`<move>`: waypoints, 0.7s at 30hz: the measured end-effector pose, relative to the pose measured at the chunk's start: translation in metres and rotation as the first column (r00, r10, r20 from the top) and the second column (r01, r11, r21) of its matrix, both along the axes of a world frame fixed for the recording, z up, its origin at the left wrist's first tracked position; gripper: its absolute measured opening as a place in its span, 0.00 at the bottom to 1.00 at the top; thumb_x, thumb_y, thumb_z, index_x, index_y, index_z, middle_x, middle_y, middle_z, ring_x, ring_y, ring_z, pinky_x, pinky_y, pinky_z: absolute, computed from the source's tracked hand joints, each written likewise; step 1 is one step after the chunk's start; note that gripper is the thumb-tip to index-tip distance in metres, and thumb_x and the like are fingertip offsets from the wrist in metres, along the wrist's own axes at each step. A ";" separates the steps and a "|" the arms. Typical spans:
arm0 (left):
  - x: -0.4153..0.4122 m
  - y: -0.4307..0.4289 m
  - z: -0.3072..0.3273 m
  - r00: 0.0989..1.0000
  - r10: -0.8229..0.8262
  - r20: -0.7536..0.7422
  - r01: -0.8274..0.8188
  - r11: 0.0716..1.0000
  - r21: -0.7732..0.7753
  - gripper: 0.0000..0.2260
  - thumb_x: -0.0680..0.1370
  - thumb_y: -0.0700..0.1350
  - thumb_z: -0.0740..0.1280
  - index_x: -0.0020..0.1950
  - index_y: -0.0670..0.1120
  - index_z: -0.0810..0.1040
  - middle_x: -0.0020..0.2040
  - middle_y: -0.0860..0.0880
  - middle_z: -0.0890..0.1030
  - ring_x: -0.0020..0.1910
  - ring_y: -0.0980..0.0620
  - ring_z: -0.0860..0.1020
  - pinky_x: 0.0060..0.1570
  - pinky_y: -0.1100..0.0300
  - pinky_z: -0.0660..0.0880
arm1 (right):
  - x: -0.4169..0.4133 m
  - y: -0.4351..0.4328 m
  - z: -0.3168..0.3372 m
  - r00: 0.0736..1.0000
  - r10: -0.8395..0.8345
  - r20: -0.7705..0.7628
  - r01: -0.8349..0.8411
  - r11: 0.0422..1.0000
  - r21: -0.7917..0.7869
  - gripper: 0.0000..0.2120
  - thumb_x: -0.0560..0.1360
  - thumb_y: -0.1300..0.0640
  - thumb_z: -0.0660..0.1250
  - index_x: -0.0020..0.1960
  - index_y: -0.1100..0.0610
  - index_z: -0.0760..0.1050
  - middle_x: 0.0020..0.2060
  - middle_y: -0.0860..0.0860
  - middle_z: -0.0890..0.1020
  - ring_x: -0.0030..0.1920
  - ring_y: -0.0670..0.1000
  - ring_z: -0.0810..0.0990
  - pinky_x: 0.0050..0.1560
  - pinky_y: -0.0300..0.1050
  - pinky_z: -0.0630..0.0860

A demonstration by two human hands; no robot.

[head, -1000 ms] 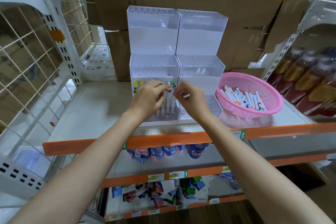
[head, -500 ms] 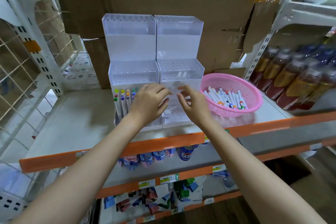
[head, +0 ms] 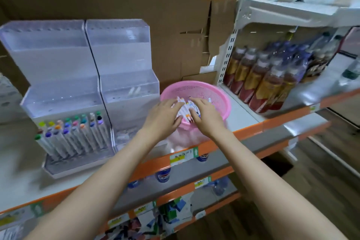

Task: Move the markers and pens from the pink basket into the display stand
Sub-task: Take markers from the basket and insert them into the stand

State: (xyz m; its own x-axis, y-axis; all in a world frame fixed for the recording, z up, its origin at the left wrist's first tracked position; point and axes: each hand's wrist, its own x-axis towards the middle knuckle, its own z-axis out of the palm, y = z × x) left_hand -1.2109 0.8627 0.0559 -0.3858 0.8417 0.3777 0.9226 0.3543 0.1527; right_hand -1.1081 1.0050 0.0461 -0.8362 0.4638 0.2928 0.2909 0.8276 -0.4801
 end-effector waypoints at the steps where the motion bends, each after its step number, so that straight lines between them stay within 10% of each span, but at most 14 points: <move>1: 0.000 0.011 -0.001 1.000 -0.008 0.013 0.008 1.000 -0.007 0.20 0.76 0.47 0.66 0.67 0.44 0.74 0.64 0.42 0.76 0.62 0.41 0.74 0.58 0.51 0.70 | 0.000 0.009 0.000 0.999 -0.007 0.038 0.007 1.000 0.001 0.21 0.81 0.53 0.59 0.73 0.53 0.67 0.68 0.51 0.72 0.67 0.52 0.69 0.62 0.46 0.66; 21: -0.025 0.096 -0.023 0.933 0.336 0.127 -0.291 0.915 -0.280 0.15 0.77 0.53 0.64 0.60 0.46 0.74 0.54 0.43 0.78 0.52 0.42 0.76 0.47 0.51 0.73 | -0.055 0.087 -0.016 0.889 0.114 0.443 -0.202 0.967 0.157 0.13 0.78 0.52 0.61 0.59 0.57 0.72 0.57 0.56 0.77 0.60 0.59 0.72 0.53 0.54 0.72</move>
State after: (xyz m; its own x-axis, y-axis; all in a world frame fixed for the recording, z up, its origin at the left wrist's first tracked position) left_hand -1.2359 0.9590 0.0330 -0.6844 0.7253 0.0749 0.7259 0.6682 0.1629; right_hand -1.1626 1.0916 0.0305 -0.9573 0.2865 -0.0395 0.2890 0.9430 -0.1651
